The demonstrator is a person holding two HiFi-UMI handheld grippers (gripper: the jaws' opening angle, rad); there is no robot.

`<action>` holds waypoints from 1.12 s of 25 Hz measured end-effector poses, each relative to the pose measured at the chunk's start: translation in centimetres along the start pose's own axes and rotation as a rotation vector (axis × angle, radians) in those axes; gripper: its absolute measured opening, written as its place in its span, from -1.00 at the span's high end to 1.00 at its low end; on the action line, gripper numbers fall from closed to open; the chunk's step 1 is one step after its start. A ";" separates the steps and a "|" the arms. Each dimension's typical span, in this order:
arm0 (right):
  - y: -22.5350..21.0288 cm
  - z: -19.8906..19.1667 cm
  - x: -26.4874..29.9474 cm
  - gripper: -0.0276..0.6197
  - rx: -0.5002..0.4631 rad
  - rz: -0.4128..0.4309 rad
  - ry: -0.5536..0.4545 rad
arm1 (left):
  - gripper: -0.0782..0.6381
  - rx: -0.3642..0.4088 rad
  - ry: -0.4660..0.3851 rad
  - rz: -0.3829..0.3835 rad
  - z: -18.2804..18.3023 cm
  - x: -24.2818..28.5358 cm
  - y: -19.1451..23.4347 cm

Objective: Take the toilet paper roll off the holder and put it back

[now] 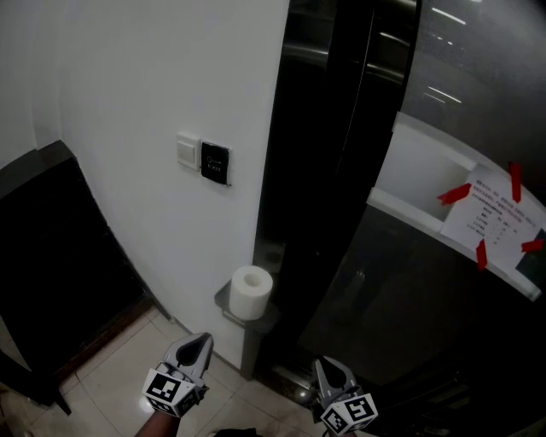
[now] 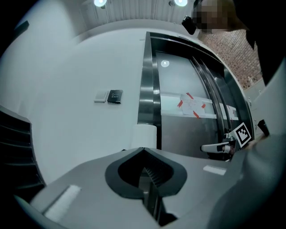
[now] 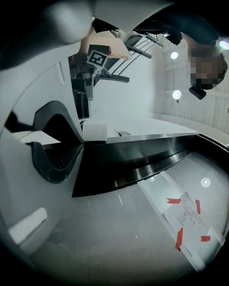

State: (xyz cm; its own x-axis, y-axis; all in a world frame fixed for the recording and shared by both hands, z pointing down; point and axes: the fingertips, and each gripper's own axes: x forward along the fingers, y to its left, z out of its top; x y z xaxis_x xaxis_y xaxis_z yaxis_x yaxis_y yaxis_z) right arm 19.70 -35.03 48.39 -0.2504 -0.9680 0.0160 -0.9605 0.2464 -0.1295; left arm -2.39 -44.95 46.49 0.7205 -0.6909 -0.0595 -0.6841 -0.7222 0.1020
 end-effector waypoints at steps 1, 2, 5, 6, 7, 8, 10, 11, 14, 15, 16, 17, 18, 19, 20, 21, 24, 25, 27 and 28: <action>0.0 0.1 0.0 0.87 -0.002 -0.002 -0.003 | 0.78 -0.006 -0.001 -0.003 0.3 0.2 -0.1; 0.0 0.2 0.0 0.87 -0.002 -0.004 -0.005 | 0.78 -0.006 -0.002 -0.007 0.5 0.4 -0.1; 0.0 0.1 -0.2 0.87 0.000 -0.009 -0.004 | 0.78 0.013 -0.006 -0.020 0.7 0.8 0.0; 0.0 0.0 -0.2 0.87 0.003 -0.011 -0.002 | 0.78 0.016 -0.009 -0.020 0.7 0.9 0.1; 0.0 -0.1 -0.3 0.87 0.005 -0.013 0.000 | 0.78 0.015 -0.011 -0.020 0.9 1.1 0.1; -0.1 -0.2 -0.4 0.87 0.006 -0.013 0.002 | 0.78 0.013 -0.012 -0.020 1.0 1.3 0.1; -0.1 -0.2 -0.5 0.87 0.006 -0.017 0.004 | 0.71 0.018 -0.012 -0.028 1.1 2.0 0.1; -0.1 -0.2 -0.6 0.87 0.005 -0.020 0.004 | 0.51 0.027 -0.010 -0.031 1.1 2.6 0.1; -0.4 0.0 -0.9 0.87 0.004 -0.030 -0.003 | 0.14 0.066 0.000 -0.034 1.5 4.5 -0.1; -0.5 0.2 -1.0 0.87 0.005 -0.037 -0.012 | 0.06 0.074 0.005 -0.036 1.6 5.3 -0.2; -0.6 0.4 -1.2 0.87 0.008 -0.046 -0.022 | -0.04 0.075 0.010 -0.036 1.7 6.2 -0.3; -0.8 0.5 -1.5 0.87 0.010 -0.057 -0.030 | -0.20 0.068 0.018 -0.033 1.8 7.1 -0.2; -1.1 0.6 -1.8 0.87 0.012 -0.068 -0.033 | -0.39 0.056 0.029 -0.030 1.8 7.9 -0.2; -1.3 0.6 -2.1 0.87 0.014 -0.080 -0.034 | -0.49 0.047 0.045 -0.030 1.7 8.7 -0.2; -1.6 0.5 -2.4 0.87 0.015 -0.092 -0.034 | -0.52 0.045 0.064 -0.035 1.6 9.5 -0.3; -1.9 0.5 -2.7 0.87 0.016 -0.102 -0.034 | -0.54 0.049 0.086 -0.043 1.4 10.2 -0.4; -2.5 0.4 -3.5 0.87 0.016 -0.128 -0.035 | -0.56 0.069 0.139 -0.066 0.6 11.8 -1.0; -2.7 0.4 -3.8 0.87 0.018 -0.138 -0.035 | -0.56 0.075 0.149 -0.064 0.4 12.3 -1.0; -3.1 0.4 -4.3 0.87 0.024 -0.156 -0.036 | -0.56 0.095 0.158 -0.054 0.2 13.2 -1.0; -3.3 0.4 -4.6 0.87 0.026 -0.163 -0.036 | -0.56 0.113 0.161 -0.051 0.2 13.7 -1.0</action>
State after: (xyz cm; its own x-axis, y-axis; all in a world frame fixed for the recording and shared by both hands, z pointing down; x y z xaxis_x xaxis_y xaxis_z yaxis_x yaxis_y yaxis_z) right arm 24.03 -31.42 48.31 -0.0867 -0.9962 0.0031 -0.9845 0.0852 -0.1534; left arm 8.17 -53.67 45.36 0.7571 -0.6458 0.0984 -0.6482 -0.7614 -0.0095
